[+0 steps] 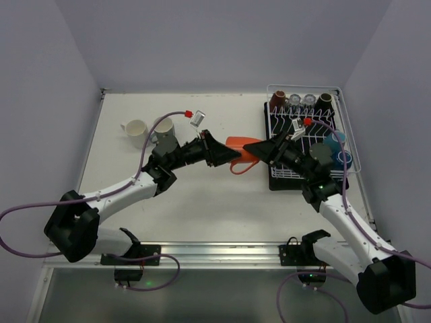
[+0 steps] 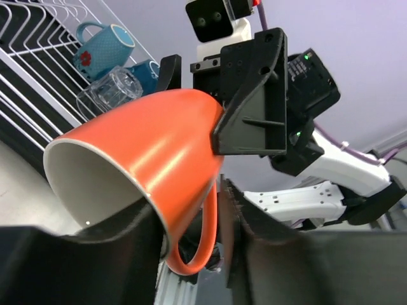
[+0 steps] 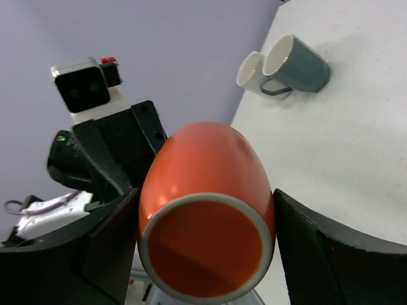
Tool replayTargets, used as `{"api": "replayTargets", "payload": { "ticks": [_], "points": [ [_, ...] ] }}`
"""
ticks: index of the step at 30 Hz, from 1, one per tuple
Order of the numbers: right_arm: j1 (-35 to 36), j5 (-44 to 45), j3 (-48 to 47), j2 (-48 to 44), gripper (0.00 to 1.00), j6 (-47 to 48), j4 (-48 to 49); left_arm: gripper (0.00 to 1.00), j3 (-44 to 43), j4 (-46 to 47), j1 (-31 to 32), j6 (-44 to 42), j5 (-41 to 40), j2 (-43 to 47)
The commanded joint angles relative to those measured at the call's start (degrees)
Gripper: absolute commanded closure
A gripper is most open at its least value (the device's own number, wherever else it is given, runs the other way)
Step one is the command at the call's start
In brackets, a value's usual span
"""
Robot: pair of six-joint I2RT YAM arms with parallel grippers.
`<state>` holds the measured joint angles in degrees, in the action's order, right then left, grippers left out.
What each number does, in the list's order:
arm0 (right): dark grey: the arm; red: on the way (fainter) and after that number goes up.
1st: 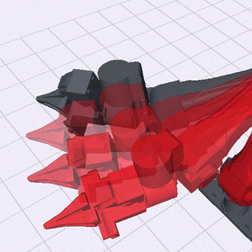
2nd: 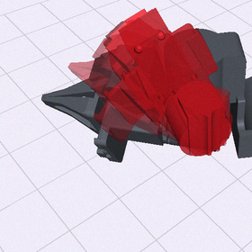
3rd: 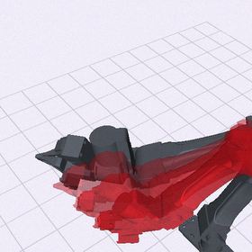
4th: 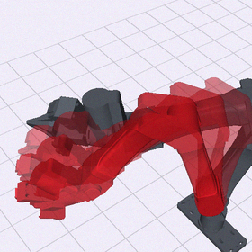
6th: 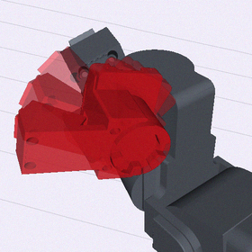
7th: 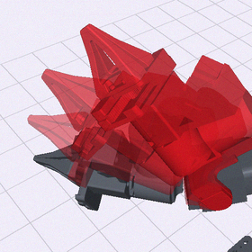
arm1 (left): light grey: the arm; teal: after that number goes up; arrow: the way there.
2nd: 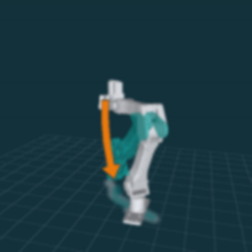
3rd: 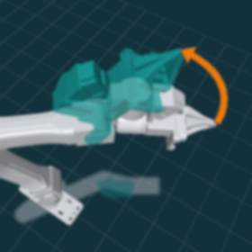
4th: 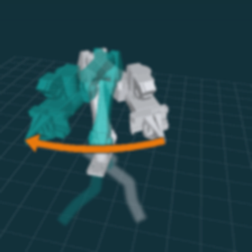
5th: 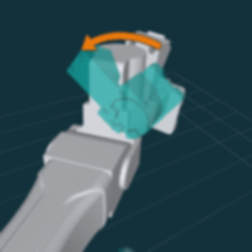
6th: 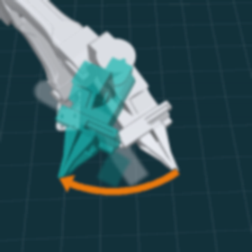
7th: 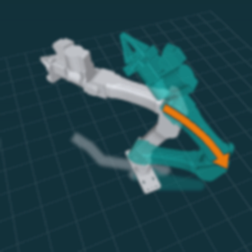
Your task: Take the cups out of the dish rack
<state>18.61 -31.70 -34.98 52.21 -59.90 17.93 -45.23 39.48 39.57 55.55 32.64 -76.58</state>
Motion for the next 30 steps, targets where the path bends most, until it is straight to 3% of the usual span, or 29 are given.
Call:
{"api": "replayTargets", "payload": {
  "ticks": [1,5,7,8,9,12,17,22,24,30],
  "points": [
    [0.7,-3.2,2.1,1.9,0.61,-6.3,13.6,0.66,-1.4,9.3,0.9,2.4,0.8,0.0],
    [1.2,-3.7,4.2,4.6,0.58,-11.2,20.3,1.00,0.1,12.0,0.9,3.3,-0.5,0.5],
    [1.4,-3.7,4.4,4.9,0.50,-11.7,20.6,1.00,0.7,12.2,0.9,3.1,-1.7,1.7],
    [1.5,-3.5,4.4,5.0,0.42,-11.7,20.4,1.00,0.9,12.2,0.9,2.7,-2.3,2.2],
    [1.6,-3.4,4.3,5.0,0.25,-11.5,20.0,1.00,1.4,12.2,1.0,1.9,-3.7,2.8],
    [1.7,-1.8,3.6,3.7,0.01,-9.0,14.7,1.00,0.2,6.8,0.9,-2.4,-7.7,5.4],
    [1.7,3.2,2.5,-0.1,0.01,-3.2,2.9,1.00,-11.7,-23.5,0.9,-16.5,-23.3,7.3],
    [1.8,4.8,3.5,-2.6,0.01,0.9,-4.4,1.00,-21.5,-43.4,0.9,-25.4,-33.3,3.1],
    [1.7,6.1,4.3,-5.0,0.01,4.3,-8.1,1.00,-25.5,-50.5,0.6,-29.3,-40.0,-0.1],
    [1.8,10.8,3.3,-12.9,0.01,10.9,-19.6,1.00,-34.6,-61.7,-3.7,-34.0,-40.9,-10.6]
  ]
}}
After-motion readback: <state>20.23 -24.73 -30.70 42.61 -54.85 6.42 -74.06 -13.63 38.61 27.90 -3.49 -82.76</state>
